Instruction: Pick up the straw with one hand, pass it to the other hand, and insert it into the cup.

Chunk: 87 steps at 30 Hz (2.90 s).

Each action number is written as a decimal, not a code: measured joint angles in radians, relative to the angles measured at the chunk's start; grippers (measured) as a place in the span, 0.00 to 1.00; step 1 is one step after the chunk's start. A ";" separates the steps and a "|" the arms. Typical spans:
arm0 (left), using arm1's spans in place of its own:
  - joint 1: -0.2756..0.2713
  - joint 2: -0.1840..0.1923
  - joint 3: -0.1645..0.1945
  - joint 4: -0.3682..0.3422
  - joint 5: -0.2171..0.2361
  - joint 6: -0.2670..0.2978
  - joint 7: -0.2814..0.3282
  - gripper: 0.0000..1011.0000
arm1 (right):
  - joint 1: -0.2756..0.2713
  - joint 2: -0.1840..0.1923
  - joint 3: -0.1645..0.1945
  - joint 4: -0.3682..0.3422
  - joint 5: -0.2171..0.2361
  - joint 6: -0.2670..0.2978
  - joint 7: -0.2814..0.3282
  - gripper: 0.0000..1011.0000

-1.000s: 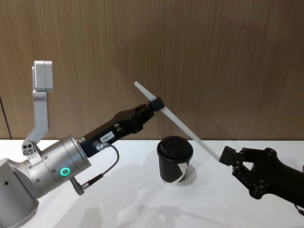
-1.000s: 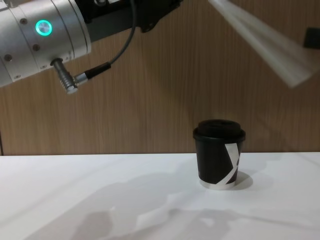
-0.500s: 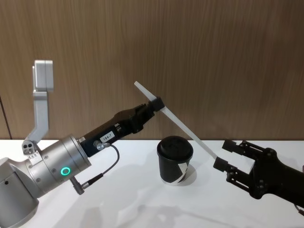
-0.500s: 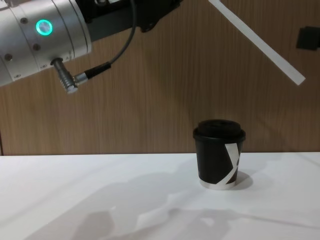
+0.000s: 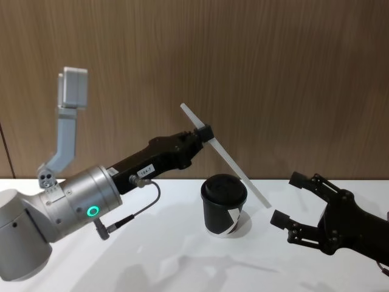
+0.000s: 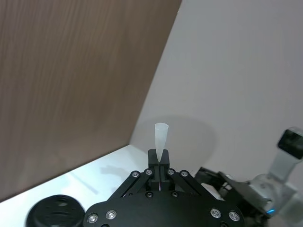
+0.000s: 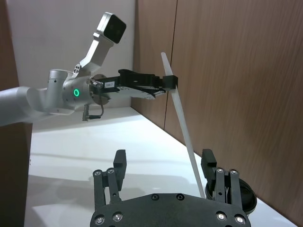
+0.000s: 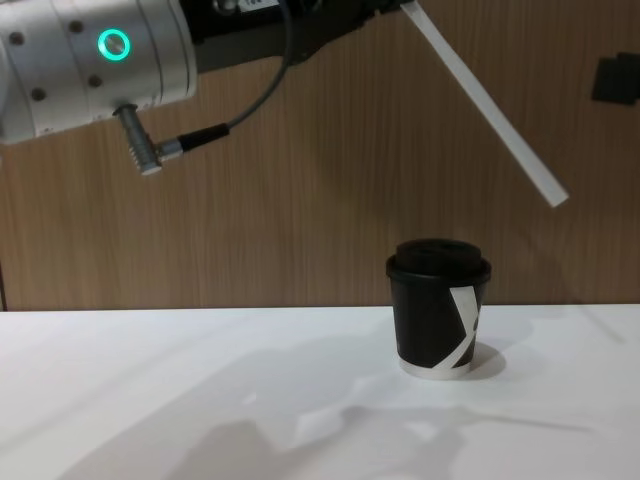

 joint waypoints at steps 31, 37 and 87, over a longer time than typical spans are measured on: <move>-0.195 -0.043 0.200 0.109 0.365 0.018 0.276 0.01 | 0.000 0.000 0.000 0.000 0.000 0.000 0.000 0.99; -0.221 -0.061 0.228 0.137 0.405 0.003 0.280 0.01 | 0.000 0.000 0.000 0.000 0.000 0.000 0.000 0.99; -0.263 -0.100 0.234 0.129 0.511 -0.071 0.235 0.01 | 0.000 0.000 0.000 0.000 0.000 0.000 0.000 0.99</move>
